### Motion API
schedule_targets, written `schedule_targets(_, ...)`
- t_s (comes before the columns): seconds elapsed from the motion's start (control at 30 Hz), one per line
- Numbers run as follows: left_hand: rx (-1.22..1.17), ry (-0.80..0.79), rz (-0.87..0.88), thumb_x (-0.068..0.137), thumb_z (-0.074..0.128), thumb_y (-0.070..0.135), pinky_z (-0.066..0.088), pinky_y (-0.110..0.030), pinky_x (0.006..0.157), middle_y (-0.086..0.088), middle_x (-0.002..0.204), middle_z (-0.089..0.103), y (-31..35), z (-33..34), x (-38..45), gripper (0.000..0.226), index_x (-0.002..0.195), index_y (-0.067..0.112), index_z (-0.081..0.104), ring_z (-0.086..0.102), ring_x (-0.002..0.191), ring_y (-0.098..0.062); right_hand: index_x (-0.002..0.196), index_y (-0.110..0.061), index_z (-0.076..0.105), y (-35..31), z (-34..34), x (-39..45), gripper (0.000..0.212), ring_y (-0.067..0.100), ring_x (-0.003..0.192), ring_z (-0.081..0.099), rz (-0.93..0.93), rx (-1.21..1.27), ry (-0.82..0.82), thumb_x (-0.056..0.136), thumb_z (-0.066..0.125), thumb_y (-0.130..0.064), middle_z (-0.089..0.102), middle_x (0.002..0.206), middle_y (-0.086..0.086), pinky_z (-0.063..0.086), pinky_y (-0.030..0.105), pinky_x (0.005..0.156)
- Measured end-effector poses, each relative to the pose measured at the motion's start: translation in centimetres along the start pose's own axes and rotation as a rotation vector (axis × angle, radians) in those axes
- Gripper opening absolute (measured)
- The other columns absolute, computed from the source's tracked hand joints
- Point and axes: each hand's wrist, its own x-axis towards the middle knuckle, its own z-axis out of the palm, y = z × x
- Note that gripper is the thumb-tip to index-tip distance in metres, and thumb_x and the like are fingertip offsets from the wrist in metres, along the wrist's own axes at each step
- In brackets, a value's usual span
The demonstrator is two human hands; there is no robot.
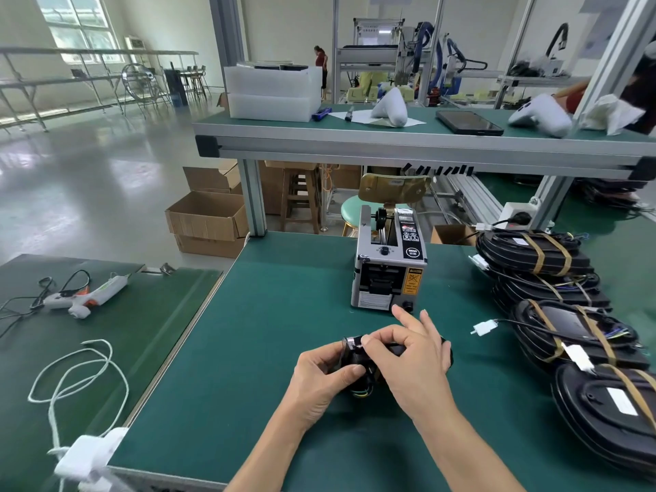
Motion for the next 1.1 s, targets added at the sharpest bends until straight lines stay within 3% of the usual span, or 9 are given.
schedule_targets(0.3,-0.029,-0.028,0.027,0.085,0.09,0.029,0.058,-0.032,0.097,-0.018,0.126,0.076,0.0,0.1,0.0,0.051,0.131,0.014,0.075,0.073,0.116,-0.026,0.064,-0.032,0.072,0.2,0.5,0.0,0.025,0.0,0.154,0.0,0.01,-0.08,-0.003,0.087,0.074,-0.04,0.04,0.16,-0.019,-0.015,0.043,0.124)
schedule_targets(1.1,0.004,-0.009,0.018,0.086,0.09,0.033,0.057,-0.034,0.097,-0.017,0.125,0.076,-0.2,0.0,0.1,0.05,0.13,0.015,0.075,0.073,0.115,-0.027,0.067,-0.033,0.068,-0.5,1.1,0.2,0.017,0.004,0.154,0.006,0.053,-0.16,-0.012,0.08,0.072,-0.042,0.046,0.156,-0.016,-0.011,0.05,0.124)
